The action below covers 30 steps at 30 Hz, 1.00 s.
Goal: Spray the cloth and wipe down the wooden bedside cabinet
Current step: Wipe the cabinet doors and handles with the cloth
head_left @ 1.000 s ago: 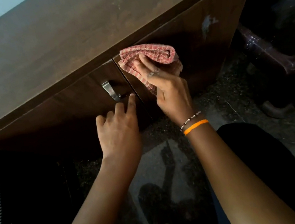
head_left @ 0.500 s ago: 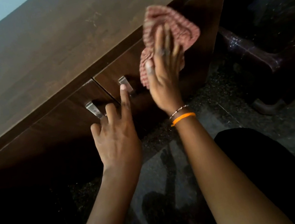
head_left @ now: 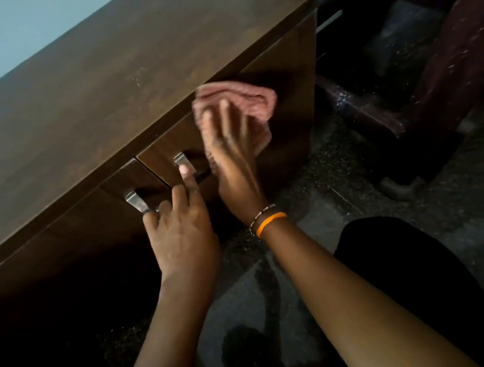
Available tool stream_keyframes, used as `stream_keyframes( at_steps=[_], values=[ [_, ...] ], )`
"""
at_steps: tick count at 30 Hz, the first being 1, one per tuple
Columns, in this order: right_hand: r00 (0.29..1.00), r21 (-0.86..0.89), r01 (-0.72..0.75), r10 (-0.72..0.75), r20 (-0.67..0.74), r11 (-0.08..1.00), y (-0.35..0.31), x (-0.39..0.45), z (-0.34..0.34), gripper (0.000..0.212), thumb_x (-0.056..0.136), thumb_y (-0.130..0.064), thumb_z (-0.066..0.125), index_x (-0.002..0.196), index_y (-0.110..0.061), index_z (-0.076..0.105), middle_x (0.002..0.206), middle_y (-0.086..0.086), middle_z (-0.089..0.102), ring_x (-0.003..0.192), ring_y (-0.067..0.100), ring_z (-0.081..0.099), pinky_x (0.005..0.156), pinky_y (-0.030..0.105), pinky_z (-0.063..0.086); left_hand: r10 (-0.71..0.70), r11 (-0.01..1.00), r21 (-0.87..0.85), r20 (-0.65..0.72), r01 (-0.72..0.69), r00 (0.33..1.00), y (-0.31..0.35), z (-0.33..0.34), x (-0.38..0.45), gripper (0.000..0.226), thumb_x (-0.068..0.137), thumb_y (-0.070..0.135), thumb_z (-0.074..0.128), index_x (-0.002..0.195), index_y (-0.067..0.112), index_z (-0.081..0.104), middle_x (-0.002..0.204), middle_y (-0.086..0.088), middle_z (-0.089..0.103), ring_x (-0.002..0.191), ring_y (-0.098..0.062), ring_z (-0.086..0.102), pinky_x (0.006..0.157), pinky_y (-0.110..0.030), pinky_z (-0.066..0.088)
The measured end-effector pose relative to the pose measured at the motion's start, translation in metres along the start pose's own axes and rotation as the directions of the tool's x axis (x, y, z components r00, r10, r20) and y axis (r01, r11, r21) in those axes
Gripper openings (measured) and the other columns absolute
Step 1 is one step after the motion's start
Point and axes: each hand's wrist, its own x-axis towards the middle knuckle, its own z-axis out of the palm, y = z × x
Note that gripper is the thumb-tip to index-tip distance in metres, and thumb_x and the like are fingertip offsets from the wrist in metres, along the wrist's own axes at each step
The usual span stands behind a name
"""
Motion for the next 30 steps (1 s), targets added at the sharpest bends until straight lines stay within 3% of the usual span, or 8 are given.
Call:
stream_keyframes(
  at_steps=[4, 10, 12, 14, 17, 19, 21, 30],
  values=[
    [0.992, -0.167, 0.126, -0.128, -0.002, 0.978, 0.013, 0.02, -0.023, 0.073, 0.078, 0.002, 0.049, 0.144, -0.019, 0.027, 0.153, 0.01, 0.027, 0.134, 0.038, 0.026, 0.111, 0.054, 0.022, 0.02, 1.0, 0.018, 0.01, -0.021, 1.0, 0.001, -0.002, 0.004, 0.08, 0.06, 0.003, 0.073, 0.134, -0.005, 0.042, 0.093, -0.017, 0.062, 0.073, -0.037, 0.06, 0.069, -0.044, 0.043],
    [0.931, 0.109, -0.198, 0.221, -0.289, 0.974, 0.062, 0.082, -0.075, 0.068, 0.084, 0.008, 0.037, 0.147, -0.002, 0.014, 0.156, 0.021, 0.005, 0.144, 0.032, 0.007, 0.117, 0.052, 0.019, 0.025, 1.0, 0.003, -0.06, -0.025, 0.998, 0.005, -0.003, 0.013, 0.065, 0.056, -0.004, 0.07, 0.117, -0.018, 0.052, 0.073, -0.021, 0.064, 0.059, -0.037, 0.06, 0.06, -0.041, 0.044],
    [0.892, 0.271, -0.313, 0.38, -0.244, 0.91, 0.079, 0.082, -0.085, 0.069, 0.087, 0.009, 0.027, 0.149, -0.012, 0.005, 0.158, 0.01, -0.002, 0.138, 0.022, 0.022, 0.079, 0.044, 0.056, 0.015, 1.0, -0.008, -0.074, -0.016, 0.997, 0.007, -0.002, 0.015, 0.061, 0.056, -0.007, 0.069, 0.114, -0.019, 0.054, 0.071, -0.021, 0.063, 0.057, -0.036, 0.059, 0.058, -0.041, 0.044],
    [0.864, 0.358, -0.388, 0.471, -0.18, 0.849, 0.086, 0.071, -0.079, 0.076, 0.085, 0.007, 0.024, 0.149, -0.025, -0.002, 0.159, 0.002, -0.005, 0.135, 0.03, 0.031, 0.047, 0.026, 0.052, 0.007, 1.0, -0.009, -0.081, -0.008, 0.997, 0.01, -0.002, 0.016, 0.055, 0.057, -0.008, 0.07, 0.109, -0.018, 0.058, 0.069, -0.021, 0.063, 0.056, -0.036, 0.059, 0.059, -0.041, 0.044],
    [0.854, 0.372, -0.405, 0.491, -0.173, 0.835, 0.077, 0.053, -0.058, 0.087, 0.074, 0.003, 0.03, 0.148, -0.026, -0.005, 0.158, 0.006, -0.011, 0.144, 0.035, 0.01, 0.075, 0.044, 0.057, -0.004, 1.0, -0.025, -0.081, 0.002, 0.997, 0.009, -0.002, 0.016, 0.052, 0.061, -0.008, 0.067, 0.111, -0.016, 0.058, 0.074, -0.02, 0.065, 0.061, -0.037, 0.06, 0.062, -0.044, 0.045],
    [0.888, 0.327, -0.34, 0.415, -0.196, 0.882, 0.054, 0.039, -0.041, 0.079, 0.077, 0.003, 0.037, 0.148, -0.009, 0.004, 0.156, 0.019, -0.005, 0.145, 0.029, -0.003, 0.119, 0.043, 0.017, 0.0, 1.0, -0.03, -0.036, -0.001, 0.999, 0.007, -0.003, 0.015, 0.056, 0.065, -0.005, 0.064, 0.12, -0.012, 0.055, 0.084, -0.019, 0.067, 0.07, -0.039, 0.06, 0.066, -0.045, 0.043],
    [0.932, 0.262, -0.232, 0.291, -0.216, 0.937, 0.023, 0.024, -0.028, 0.07, 0.077, 0.01, 0.04, 0.144, 0.001, 0.019, 0.153, 0.027, 0.01, 0.144, 0.028, 0.003, 0.118, 0.023, -0.006, 0.012, 0.999, -0.046, 0.009, -0.011, 1.0, 0.004, -0.005, 0.013, 0.06, 0.068, -0.001, 0.061, 0.127, -0.006, 0.051, 0.094, -0.017, 0.066, 0.079, -0.039, 0.06, 0.072, -0.045, 0.041],
    [0.931, 0.338, -0.167, 0.261, -0.256, 0.926, -0.018, -0.013, 0.009, 0.037, 0.085, 0.004, 0.057, 0.121, -0.001, 0.057, 0.123, 0.023, 0.042, 0.119, 0.024, 0.042, 0.107, 0.02, 0.031, 0.047, 0.957, -0.285, -0.01, -0.048, 0.999, -0.012, -0.008, 0.012, 0.067, 0.081, 0.0, 0.046, 0.145, 0.01, 0.029, 0.113, -0.017, 0.058, 0.098, -0.041, 0.059, 0.082, -0.046, 0.042]
  ],
)
